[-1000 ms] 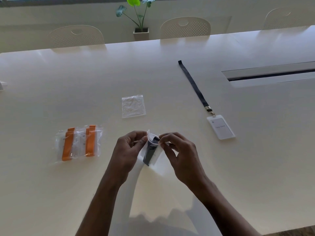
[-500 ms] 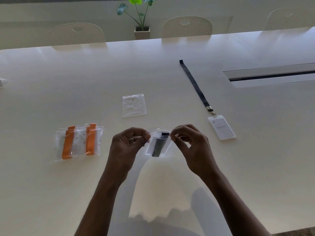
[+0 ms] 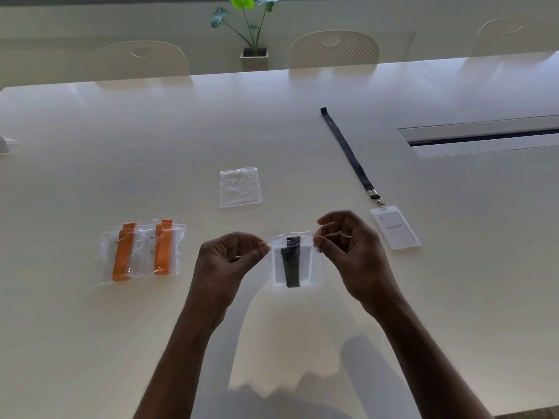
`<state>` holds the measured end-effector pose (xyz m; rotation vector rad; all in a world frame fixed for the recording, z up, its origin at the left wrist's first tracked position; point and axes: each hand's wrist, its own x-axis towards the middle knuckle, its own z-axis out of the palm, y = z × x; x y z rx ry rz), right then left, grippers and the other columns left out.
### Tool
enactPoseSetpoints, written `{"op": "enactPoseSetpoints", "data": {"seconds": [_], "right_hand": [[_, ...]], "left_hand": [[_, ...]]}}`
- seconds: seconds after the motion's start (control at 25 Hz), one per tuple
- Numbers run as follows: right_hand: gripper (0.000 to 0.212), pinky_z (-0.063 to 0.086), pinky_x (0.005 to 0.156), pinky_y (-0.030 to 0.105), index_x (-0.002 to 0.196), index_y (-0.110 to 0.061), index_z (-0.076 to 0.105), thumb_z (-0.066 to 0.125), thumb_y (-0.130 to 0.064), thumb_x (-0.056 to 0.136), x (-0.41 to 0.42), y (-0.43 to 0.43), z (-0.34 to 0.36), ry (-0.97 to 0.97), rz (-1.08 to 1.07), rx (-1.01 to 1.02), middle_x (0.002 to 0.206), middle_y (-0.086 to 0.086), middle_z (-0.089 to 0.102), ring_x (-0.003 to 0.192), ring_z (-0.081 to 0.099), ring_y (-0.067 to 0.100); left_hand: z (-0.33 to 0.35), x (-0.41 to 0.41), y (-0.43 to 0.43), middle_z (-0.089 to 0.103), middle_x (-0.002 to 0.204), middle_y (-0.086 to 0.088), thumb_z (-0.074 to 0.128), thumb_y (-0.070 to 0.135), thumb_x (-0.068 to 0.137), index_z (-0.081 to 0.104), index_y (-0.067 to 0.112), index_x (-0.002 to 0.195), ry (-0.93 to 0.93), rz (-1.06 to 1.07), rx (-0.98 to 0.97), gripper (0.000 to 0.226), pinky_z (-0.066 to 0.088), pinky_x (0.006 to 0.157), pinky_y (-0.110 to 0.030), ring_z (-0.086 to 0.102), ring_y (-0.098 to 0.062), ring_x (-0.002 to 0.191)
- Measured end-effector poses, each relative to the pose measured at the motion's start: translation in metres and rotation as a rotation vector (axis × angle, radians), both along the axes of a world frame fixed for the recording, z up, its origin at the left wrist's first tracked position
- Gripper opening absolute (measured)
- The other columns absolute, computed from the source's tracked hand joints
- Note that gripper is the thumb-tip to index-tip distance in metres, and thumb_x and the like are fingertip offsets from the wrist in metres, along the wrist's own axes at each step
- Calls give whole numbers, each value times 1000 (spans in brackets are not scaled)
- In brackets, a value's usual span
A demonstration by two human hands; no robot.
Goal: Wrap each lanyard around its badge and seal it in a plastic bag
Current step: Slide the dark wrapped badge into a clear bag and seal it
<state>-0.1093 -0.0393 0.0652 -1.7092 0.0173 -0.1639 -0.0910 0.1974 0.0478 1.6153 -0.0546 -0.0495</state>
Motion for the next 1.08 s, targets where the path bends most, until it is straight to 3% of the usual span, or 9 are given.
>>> {"op": "enactPoseSetpoints", "data": {"seconds": [0.2, 0.48, 0.72, 0.84, 1.08], "right_hand": [[29, 55, 83, 19, 104, -21, 54, 73, -1, 93, 1, 0, 3, -52, 18, -128, 81, -5, 69, 79, 67, 7], [18, 53, 82, 19, 113, -21, 60, 66, -9, 100, 2, 12, 0, 2, 103, -116, 85, -10, 68, 83, 65, 5], [10, 62, 93, 39, 96, -9, 72, 65, -2, 100, 8, 28, -6, 82, 130, 59, 91, 12, 74, 87, 71, 21], [13, 65, 88, 42, 94, -9, 70, 62, -3, 102, 13, 48, -8, 141, 169, 102, 94, 9, 76, 92, 76, 24], [8, 67, 77, 46, 95, 1, 70, 64, 3, 99, 29, 102, -11, 188, 193, 116, 89, 24, 76, 88, 74, 45]], "left_hand": [[0, 0, 3, 82, 93, 3, 85, 25, 85, 82, 29, 90, -4, -28, 138, 7, 61, 93, -44, 77, -20, 93], [1, -3, 5, 81, 101, -1, 75, 14, 95, 76, 29, 95, -2, -4, -8, 15, 62, 89, -27, 77, -17, 99], [5, -10, 26, 81, 96, -6, 73, 29, 88, 74, 30, 91, 31, -13, -62, 3, 66, 77, -32, 79, -23, 89], [3, -14, 43, 82, 97, -6, 73, 28, 89, 74, 29, 90, 40, 15, -49, 2, 67, 77, -34, 79, -23, 92], [-1, -15, 95, 82, 92, -7, 75, 26, 86, 75, 18, 96, 87, 154, -58, 13, 66, 68, -33, 80, -23, 81]]}}
